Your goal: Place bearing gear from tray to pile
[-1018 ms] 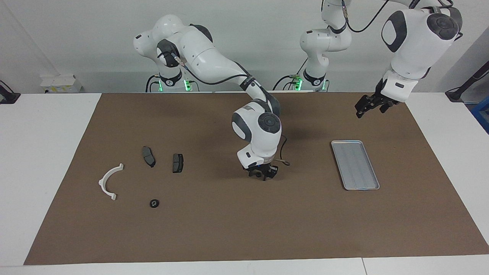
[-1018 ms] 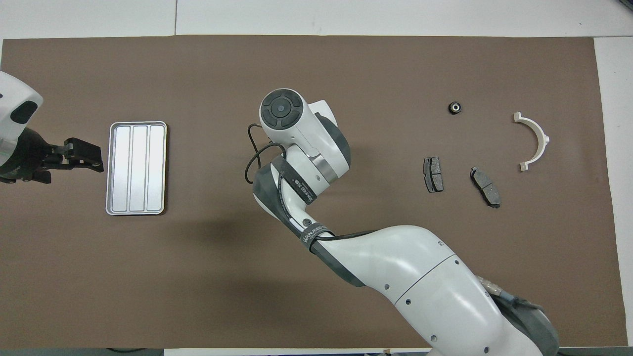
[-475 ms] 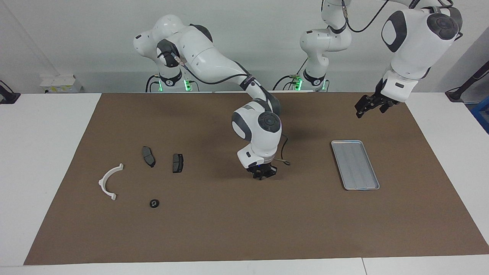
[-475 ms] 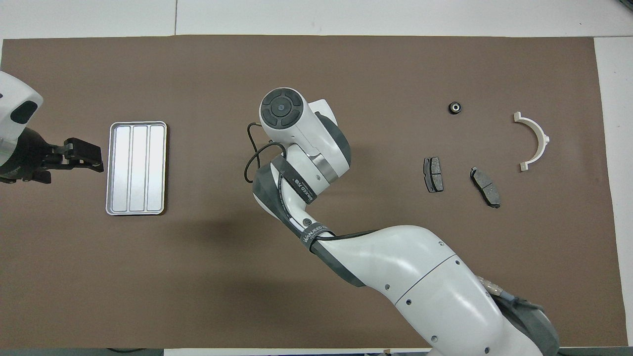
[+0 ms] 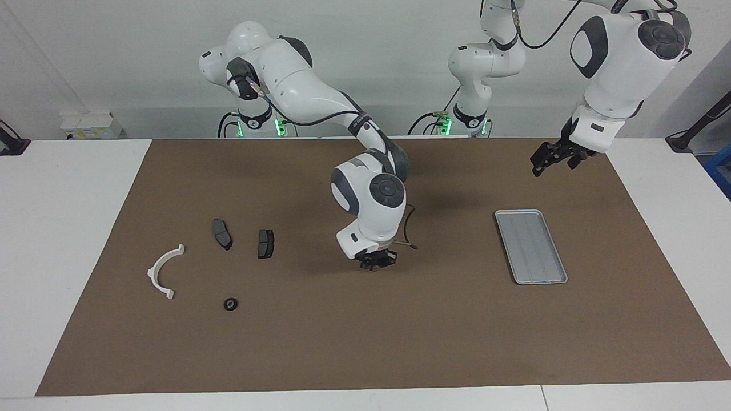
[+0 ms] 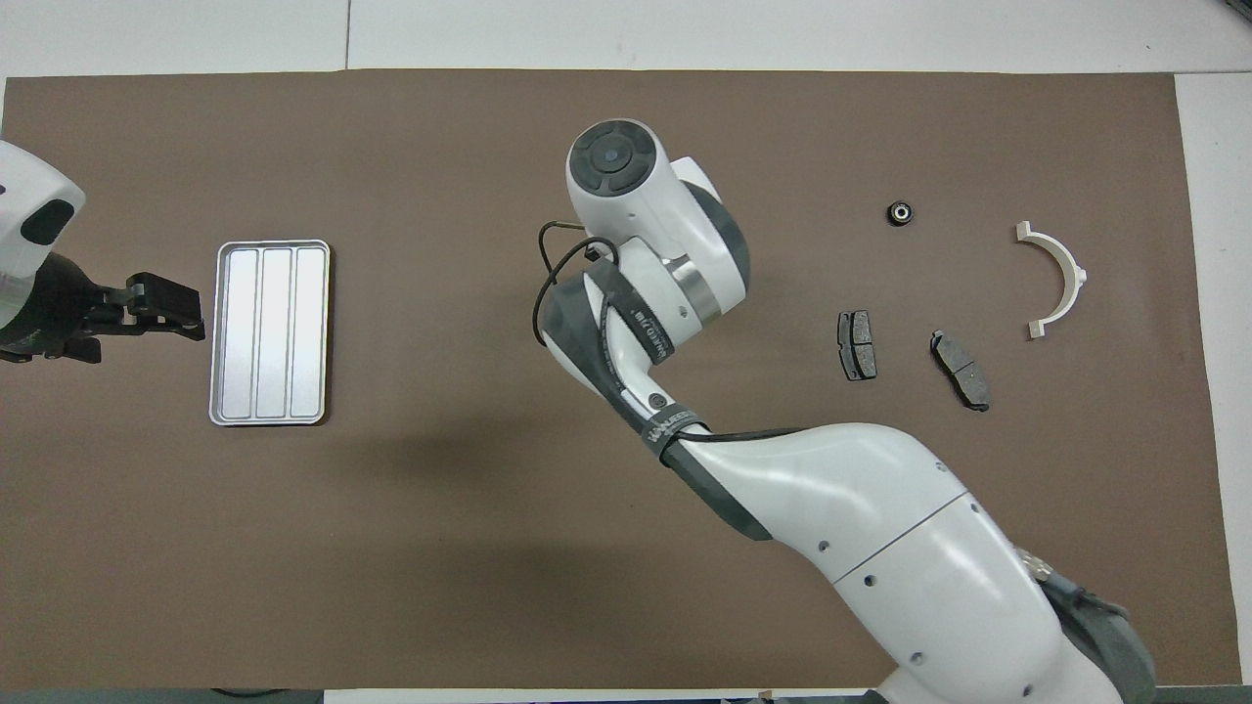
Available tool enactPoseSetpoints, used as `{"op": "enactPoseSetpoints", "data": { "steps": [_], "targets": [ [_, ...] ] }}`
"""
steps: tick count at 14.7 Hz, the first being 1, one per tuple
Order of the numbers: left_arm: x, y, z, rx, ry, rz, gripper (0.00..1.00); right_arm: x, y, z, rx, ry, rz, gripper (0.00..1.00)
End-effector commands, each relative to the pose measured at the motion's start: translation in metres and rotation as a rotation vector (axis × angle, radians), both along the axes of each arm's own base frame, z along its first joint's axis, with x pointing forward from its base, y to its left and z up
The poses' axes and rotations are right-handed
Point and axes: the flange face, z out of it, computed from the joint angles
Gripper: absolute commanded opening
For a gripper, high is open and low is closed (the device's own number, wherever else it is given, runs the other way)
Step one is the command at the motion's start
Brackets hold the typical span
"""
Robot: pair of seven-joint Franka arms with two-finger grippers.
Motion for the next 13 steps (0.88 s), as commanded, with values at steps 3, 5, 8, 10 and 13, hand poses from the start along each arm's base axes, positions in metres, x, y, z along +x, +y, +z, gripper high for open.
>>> {"op": "enactPoseSetpoints", "data": {
  "steps": [3,5,8,10,13],
  "targets": [
    [-0.009,0.0,0.004,-0.013,-0.008,-0.009,1.0,0.03,-0.115,0.064,0.038,0.045,0.22,0.0],
    [-0.009,0.0,0.004,-0.013,-0.008,-0.01,1.0,0.043,-0.161,0.05,0.05,0.042,0.291,0.0],
    [-0.009,0.0,0.004,-0.013,-0.008,-0.01,1.0,0.04,-0.205,0.012,0.057,-0.033,0.348,0.0],
    [-0.009,0.0,0.004,-0.013,-0.008,-0.01,1.0,0.039,-0.212,-0.008,0.06,-0.053,0.346,0.0],
    [-0.009,0.0,0.004,-0.013,-0.008,-0.01,1.0,0.039,-0.227,-0.022,0.061,-0.041,0.325,0.0]
  ]
}}
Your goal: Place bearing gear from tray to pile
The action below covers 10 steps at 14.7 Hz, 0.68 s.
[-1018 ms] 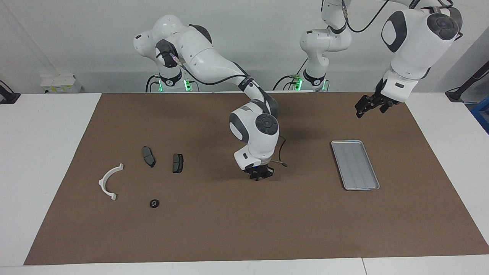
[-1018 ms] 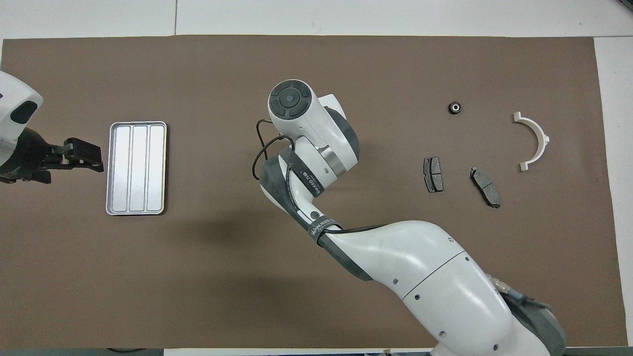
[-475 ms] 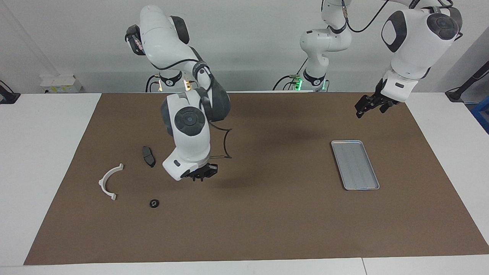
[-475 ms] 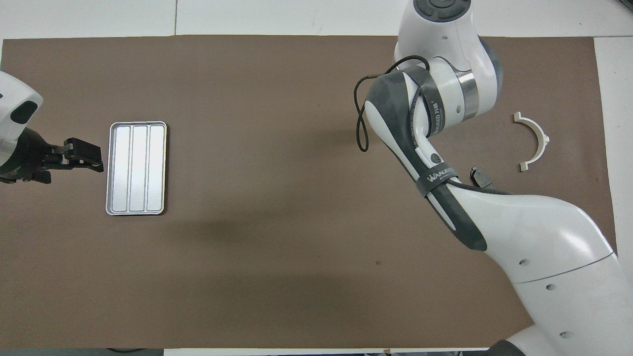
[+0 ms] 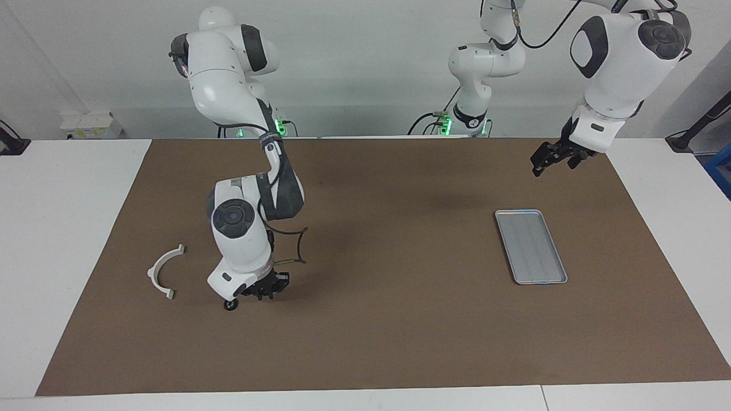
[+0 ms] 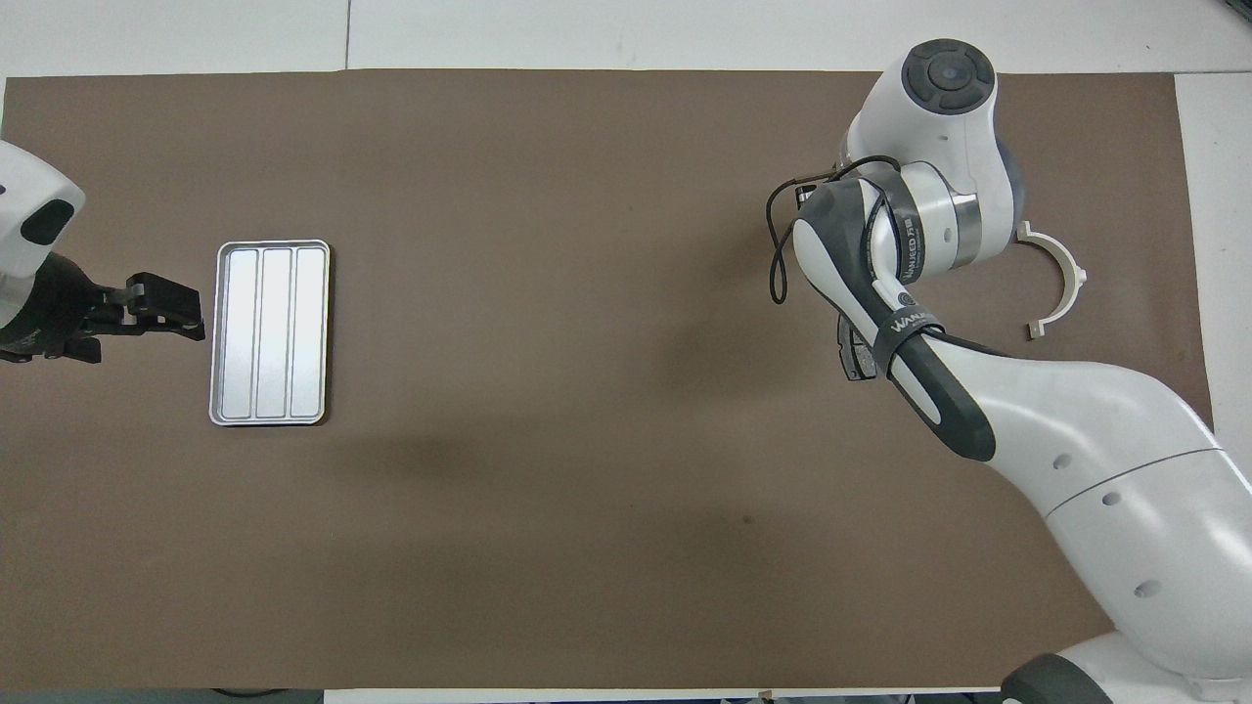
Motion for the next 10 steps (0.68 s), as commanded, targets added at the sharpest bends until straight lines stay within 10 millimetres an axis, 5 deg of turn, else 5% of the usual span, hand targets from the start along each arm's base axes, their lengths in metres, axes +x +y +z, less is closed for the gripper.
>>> {"op": "enactPoseSetpoints", "data": {
  "steps": [1,4,10],
  "targets": [
    [-0.009,0.0,0.004,-0.013,-0.008,-0.01,1.0,-0.011,-0.013,0.002,0.009,-0.01,0.005,0.0],
    [-0.009,0.0,0.004,-0.013,-0.008,-0.01,1.0,-0.009,-0.024,-0.003,0.014,-0.024,-0.008,0.0],
    [-0.009,0.0,0.004,-0.013,-0.008,-0.01,1.0,-0.013,-0.015,-0.017,0.03,-0.029,-0.052,0.0]
  ]
}}
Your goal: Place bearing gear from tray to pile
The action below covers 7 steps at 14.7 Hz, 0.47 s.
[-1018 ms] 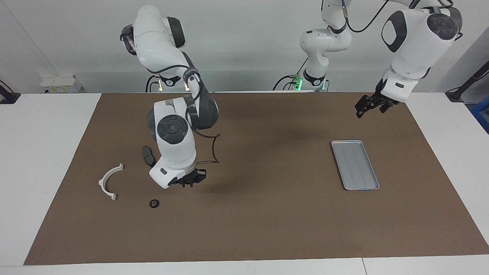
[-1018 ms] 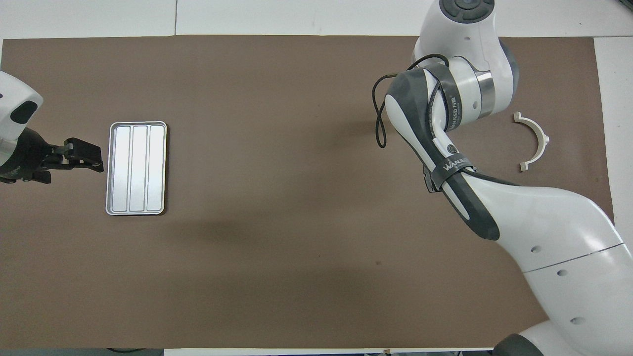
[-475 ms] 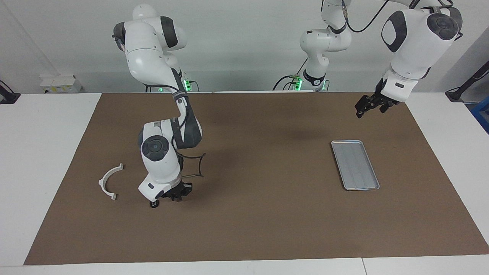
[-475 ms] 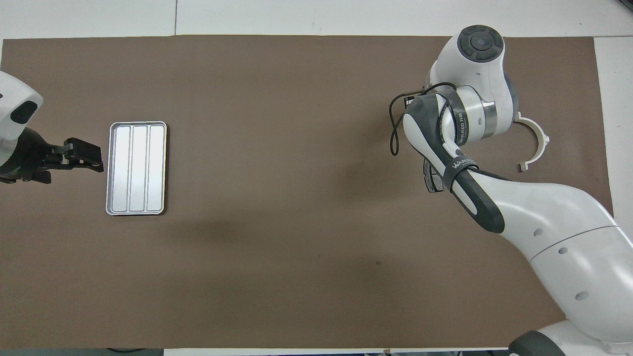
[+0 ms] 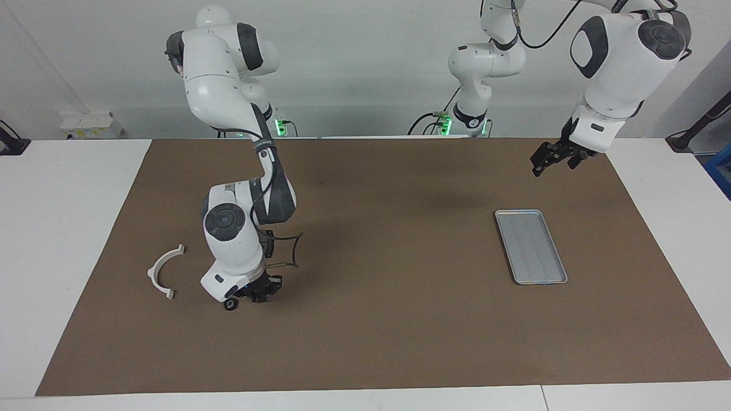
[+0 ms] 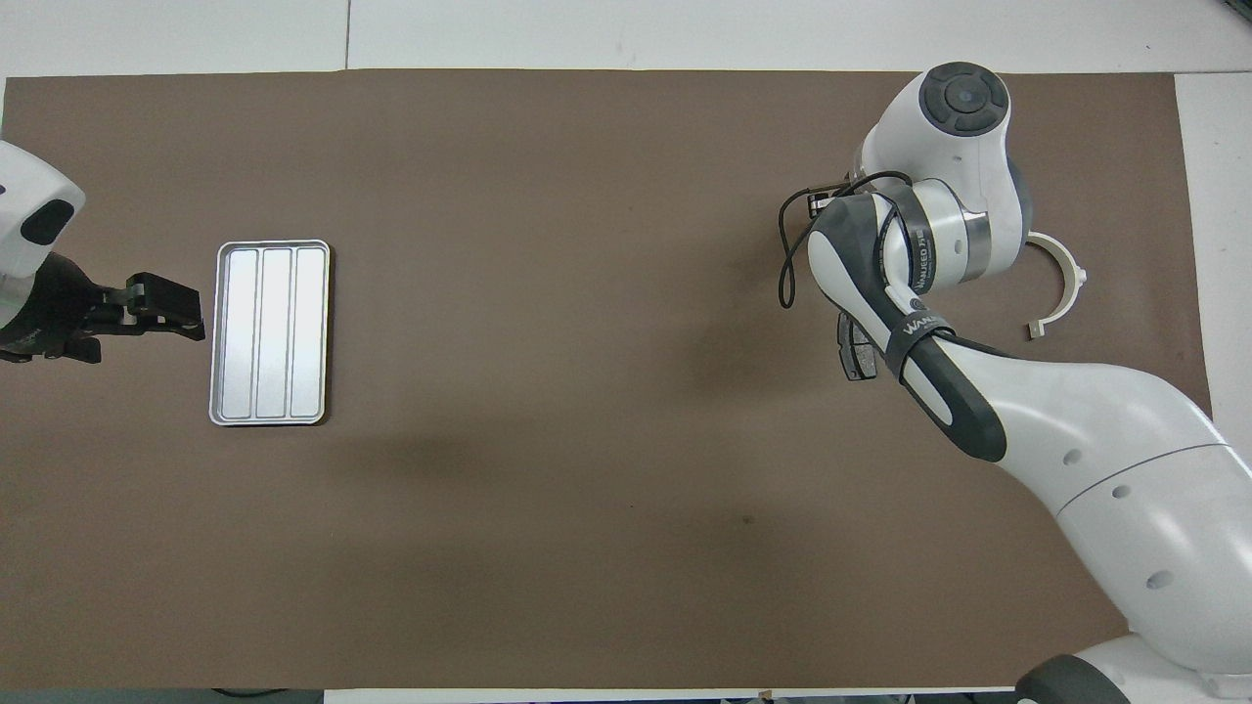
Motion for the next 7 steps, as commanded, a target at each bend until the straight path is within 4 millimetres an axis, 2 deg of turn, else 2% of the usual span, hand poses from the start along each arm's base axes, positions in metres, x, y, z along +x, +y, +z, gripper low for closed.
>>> {"op": "enactPoseSetpoints", "data": {
  "steps": [1,4,5,6,7],
  "targets": [
    [-0.0086,0.0003,0.0037,-0.013,-0.008,-0.01,1.0,-0.0101,0.0011,-0.0038,0.019,-0.007,-0.017,0.0],
    [-0.0086,0.0003,0.0037,-0.013,-0.008,-0.01,1.0,-0.0128,0.0013,-0.0095,0.019,-0.008,-0.012,0.0],
    [-0.0086,0.0003,0.0037,-0.013,-0.008,-0.01,1.0,-0.013,0.0046,-0.0072,0.02,-0.013,-0.015,0.22],
    [-0.0086,0.0003,0.0037,-0.013,-0.008,-0.01,1.0,-0.0128,0.0034,-0.0074,0.019,-0.009,-0.017,0.99],
    [-0.0086,0.0003,0.0037,-0.013,-0.008,-0.01,1.0,-0.0129,0.0044,-0.0056,0.018,-0.006,-0.016,1.0]
  ]
}}
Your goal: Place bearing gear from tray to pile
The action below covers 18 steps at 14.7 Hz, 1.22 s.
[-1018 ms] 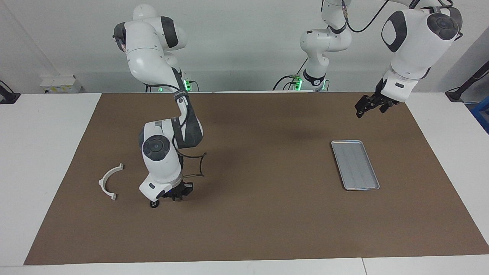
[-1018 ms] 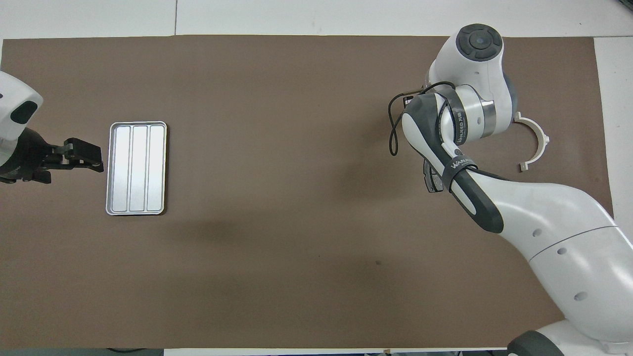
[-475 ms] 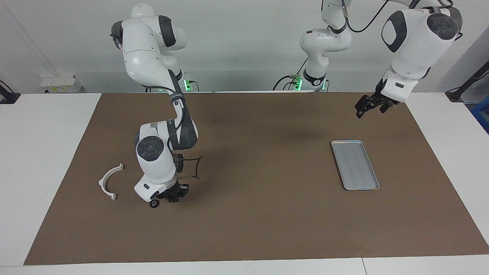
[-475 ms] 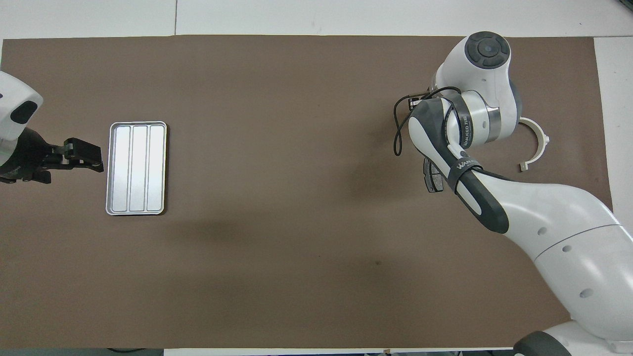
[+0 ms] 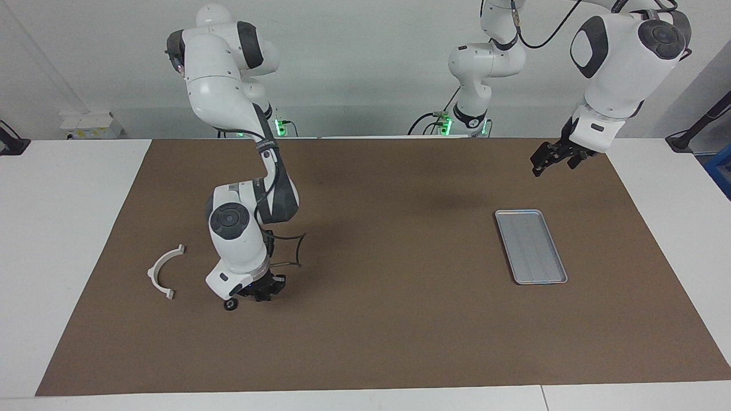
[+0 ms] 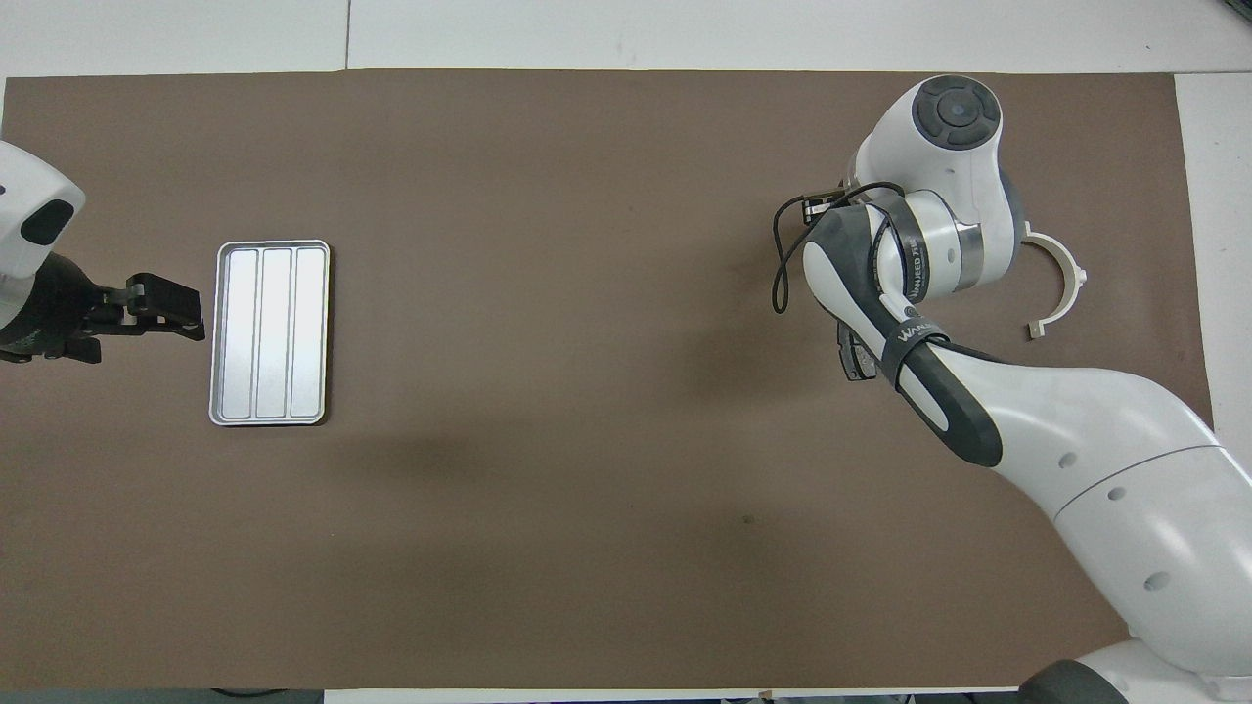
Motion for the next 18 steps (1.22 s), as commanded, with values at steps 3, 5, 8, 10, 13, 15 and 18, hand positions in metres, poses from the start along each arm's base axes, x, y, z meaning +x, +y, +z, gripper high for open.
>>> {"op": "enactPoseSetpoints", "data": {
  "steps": [3,5,8,10,13,15,18],
  "targets": [
    [-0.009,0.0,0.004,-0.013,-0.008,-0.01,1.0,-0.008,0.003,0.009,0.013,-0.007,-0.016,1.0],
    [-0.009,0.0,0.004,-0.013,-0.008,-0.01,1.0,-0.007,0.003,0.013,0.013,-0.018,-0.013,1.0],
    [-0.009,0.0,0.004,-0.013,-0.008,-0.01,1.0,-0.005,-0.001,0.013,0.01,-0.029,-0.005,1.0],
    [-0.009,0.0,0.004,-0.013,-0.008,-0.01,1.0,-0.004,-0.006,0.015,0.01,-0.032,-0.007,1.0],
    [-0.009,0.0,0.004,-0.013,-0.008,-0.01,1.0,-0.001,-0.018,0.031,0.014,-0.054,-0.025,1.0],
    [-0.009,0.0,0.005,-0.013,-0.01,-0.01,1.0,-0.002,-0.023,0.042,0.014,-0.059,-0.034,1.0],
    [-0.009,0.0,0.004,-0.013,-0.008,-0.01,1.0,-0.009,-0.036,0.086,0.01,-0.065,-0.04,1.0]
  ]
}}
